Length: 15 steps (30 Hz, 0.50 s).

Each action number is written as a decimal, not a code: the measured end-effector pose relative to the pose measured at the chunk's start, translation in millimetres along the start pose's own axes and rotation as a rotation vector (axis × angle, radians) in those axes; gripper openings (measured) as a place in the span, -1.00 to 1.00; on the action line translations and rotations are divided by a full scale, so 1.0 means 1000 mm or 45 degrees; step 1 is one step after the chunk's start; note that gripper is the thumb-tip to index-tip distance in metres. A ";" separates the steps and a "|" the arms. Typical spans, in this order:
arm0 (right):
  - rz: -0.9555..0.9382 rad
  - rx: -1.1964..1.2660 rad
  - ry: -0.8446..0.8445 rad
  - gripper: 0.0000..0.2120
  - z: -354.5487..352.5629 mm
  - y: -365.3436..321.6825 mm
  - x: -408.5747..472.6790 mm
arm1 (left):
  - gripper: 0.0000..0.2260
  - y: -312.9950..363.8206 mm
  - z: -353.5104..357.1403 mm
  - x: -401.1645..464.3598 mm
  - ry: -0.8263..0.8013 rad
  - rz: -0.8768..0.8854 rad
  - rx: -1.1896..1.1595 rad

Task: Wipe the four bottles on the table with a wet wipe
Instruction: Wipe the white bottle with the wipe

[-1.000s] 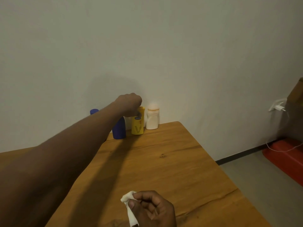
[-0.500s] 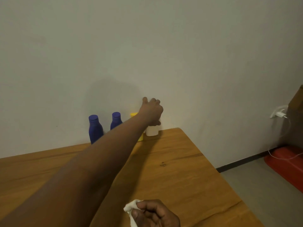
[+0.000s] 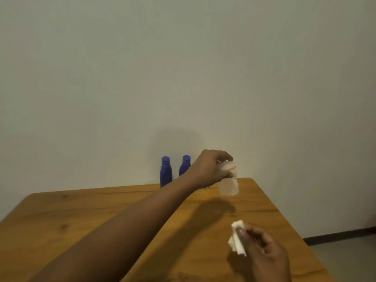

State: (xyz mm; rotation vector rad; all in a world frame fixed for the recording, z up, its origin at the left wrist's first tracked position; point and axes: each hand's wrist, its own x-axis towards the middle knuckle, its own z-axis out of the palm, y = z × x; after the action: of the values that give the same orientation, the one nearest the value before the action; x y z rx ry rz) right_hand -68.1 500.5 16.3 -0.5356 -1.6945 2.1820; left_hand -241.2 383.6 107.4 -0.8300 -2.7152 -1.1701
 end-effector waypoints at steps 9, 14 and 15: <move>-0.878 -0.735 -0.296 -0.82 0.046 -0.100 -0.065 | -0.12 0.038 -0.066 -0.169 0.181 -0.055 -0.088; -0.959 -0.964 -0.370 -0.84 0.071 -0.111 -0.112 | -0.17 0.062 -0.086 -0.228 0.259 -0.033 -0.072; -0.974 -0.979 -0.351 -0.84 0.075 -0.113 -0.121 | -0.18 0.065 -0.089 -0.235 0.244 -0.016 -0.070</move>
State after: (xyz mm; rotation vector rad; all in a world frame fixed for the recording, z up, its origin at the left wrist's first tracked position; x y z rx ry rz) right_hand 5.2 407.0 153.8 0.2616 -2.3504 1.0707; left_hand -20.5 253.1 149.9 -0.6701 -2.5486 -1.2612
